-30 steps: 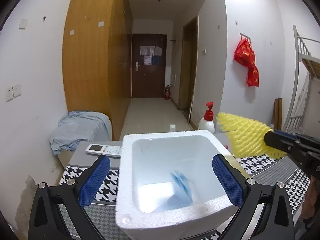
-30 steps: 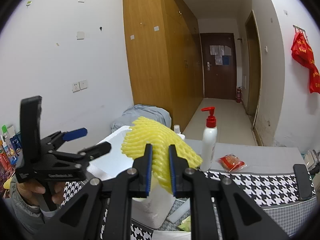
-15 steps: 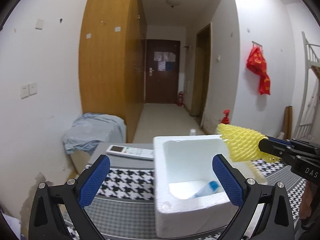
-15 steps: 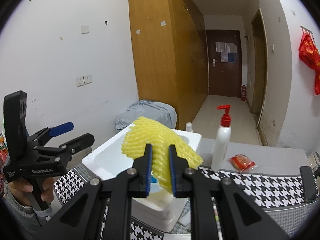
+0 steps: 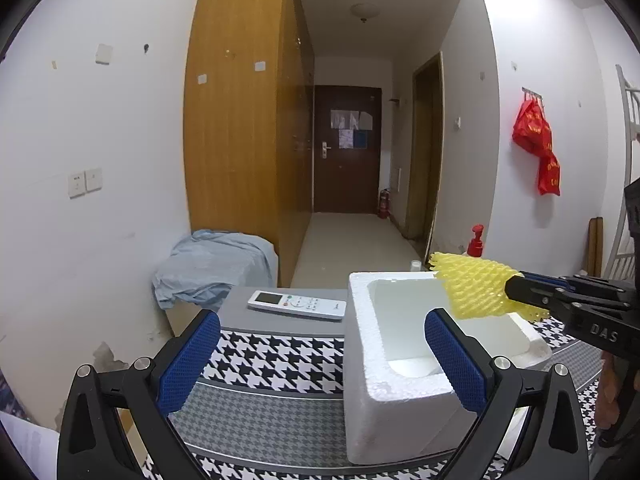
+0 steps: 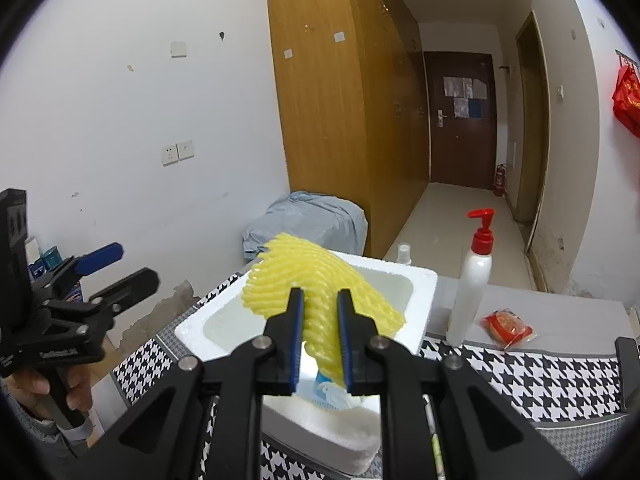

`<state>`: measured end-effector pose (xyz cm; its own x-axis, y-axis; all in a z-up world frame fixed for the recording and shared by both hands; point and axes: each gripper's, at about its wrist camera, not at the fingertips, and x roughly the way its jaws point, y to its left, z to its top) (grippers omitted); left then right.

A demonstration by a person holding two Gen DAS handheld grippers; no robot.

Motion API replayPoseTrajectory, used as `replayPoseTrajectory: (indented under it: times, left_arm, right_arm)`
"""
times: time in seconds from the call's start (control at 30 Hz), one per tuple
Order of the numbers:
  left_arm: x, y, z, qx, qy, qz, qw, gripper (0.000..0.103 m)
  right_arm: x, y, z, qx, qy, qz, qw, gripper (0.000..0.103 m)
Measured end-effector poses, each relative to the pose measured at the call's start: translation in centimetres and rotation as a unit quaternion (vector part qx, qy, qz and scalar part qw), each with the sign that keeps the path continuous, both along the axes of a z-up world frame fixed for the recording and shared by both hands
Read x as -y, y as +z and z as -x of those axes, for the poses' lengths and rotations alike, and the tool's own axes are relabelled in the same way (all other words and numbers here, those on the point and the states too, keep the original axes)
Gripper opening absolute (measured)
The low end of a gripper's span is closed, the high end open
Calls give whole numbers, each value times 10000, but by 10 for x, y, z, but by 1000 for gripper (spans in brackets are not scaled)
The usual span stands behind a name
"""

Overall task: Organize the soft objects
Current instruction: 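Lower the yellow net into the foam box and open the right tool, then move both tools away from the box back toward the remaining items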

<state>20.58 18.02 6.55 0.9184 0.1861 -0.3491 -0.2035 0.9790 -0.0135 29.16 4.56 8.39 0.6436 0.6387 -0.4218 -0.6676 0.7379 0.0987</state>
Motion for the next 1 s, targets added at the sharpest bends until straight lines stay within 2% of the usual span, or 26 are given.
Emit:
replayPoseTrajectory:
  times: [0.13,0.2,0.27,0.43,0.53,0.7,0.77,0.83,1.0]
  left_arm:
    - [-5,-2,4,-1,54,31,10000,102]
    - [-6,-2,4,4,69,37,10000,102]
    - [-7,-2,4,8,67,54,10000,102]
    - [-5,-1,6,28,19,48,10000,102]
    - [-3,-1,7,21,-17,37,10000,102]
    - [4,2,11,52,-87,28,9999,102]
    - [9,4,15,80,-142,13,9999,102]
    - [15,7,19,129,-196,-14,9997,102]
    - [31,13,30,224,-334,-53,9992,102]
  right_arm:
    - [-3,-4,-6,-110,23,35,9999,25]
    - [-5,-6,-7,-168,28,39,9998,37]
    - [-5,-6,-7,-187,52,10,9998,61]
    - [2,-3,-4,-219,56,-122,9997,66]
    - [9,0,-1,-180,-17,-234,9996,75]
    - [21,8,11,-27,-102,-290,9995,79]
    - [26,10,18,77,-138,-268,9995,94]
    - [34,13,27,221,-228,-305,9990,102]
    - [51,18,45,465,-435,-295,9975,102]
